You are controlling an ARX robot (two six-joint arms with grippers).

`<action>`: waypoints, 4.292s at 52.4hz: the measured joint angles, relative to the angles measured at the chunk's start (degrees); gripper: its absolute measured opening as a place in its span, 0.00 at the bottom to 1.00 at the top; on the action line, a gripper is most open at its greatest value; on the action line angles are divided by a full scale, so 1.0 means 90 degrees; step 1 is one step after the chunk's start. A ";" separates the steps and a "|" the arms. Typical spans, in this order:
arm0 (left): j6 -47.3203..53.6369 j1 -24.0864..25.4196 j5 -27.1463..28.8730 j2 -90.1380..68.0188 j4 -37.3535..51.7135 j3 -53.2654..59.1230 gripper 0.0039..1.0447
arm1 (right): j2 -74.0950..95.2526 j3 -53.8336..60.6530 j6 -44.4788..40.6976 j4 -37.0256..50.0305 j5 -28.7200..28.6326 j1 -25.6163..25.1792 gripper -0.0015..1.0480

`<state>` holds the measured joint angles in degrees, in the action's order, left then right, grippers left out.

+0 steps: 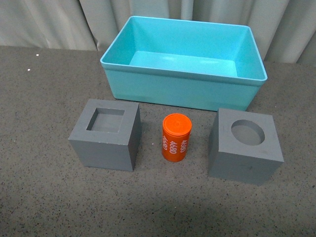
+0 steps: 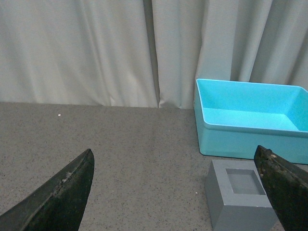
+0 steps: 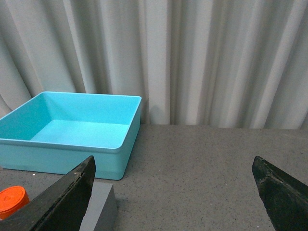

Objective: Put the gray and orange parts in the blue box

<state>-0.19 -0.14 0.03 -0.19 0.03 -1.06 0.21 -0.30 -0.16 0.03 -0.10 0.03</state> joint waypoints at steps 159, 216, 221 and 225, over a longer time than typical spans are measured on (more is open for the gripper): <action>-0.0002 0.0000 0.0002 0.0000 0.0000 0.0000 0.94 | 1.0720 -0.3959 0.2040 0.0911 0.0682 0.1863 0.17; 0.0000 0.0000 0.0000 0.0000 0.0000 0.0000 0.94 | 1.2621 -0.7310 0.1336 0.1309 0.0214 0.1462 0.17; -0.0002 0.0000 0.0000 0.0000 0.0000 0.0000 0.94 | 1.2864 -0.7519 0.1338 0.1083 0.0226 0.1462 0.17; -0.0002 0.0000 0.0000 0.0000 0.0000 0.0000 0.94 | 1.3036 -0.7655 0.1343 0.0984 0.0253 0.1460 0.17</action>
<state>-0.21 -0.14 0.03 -0.19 0.03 -1.06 117.54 -69.19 11.92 8.88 2.17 13.17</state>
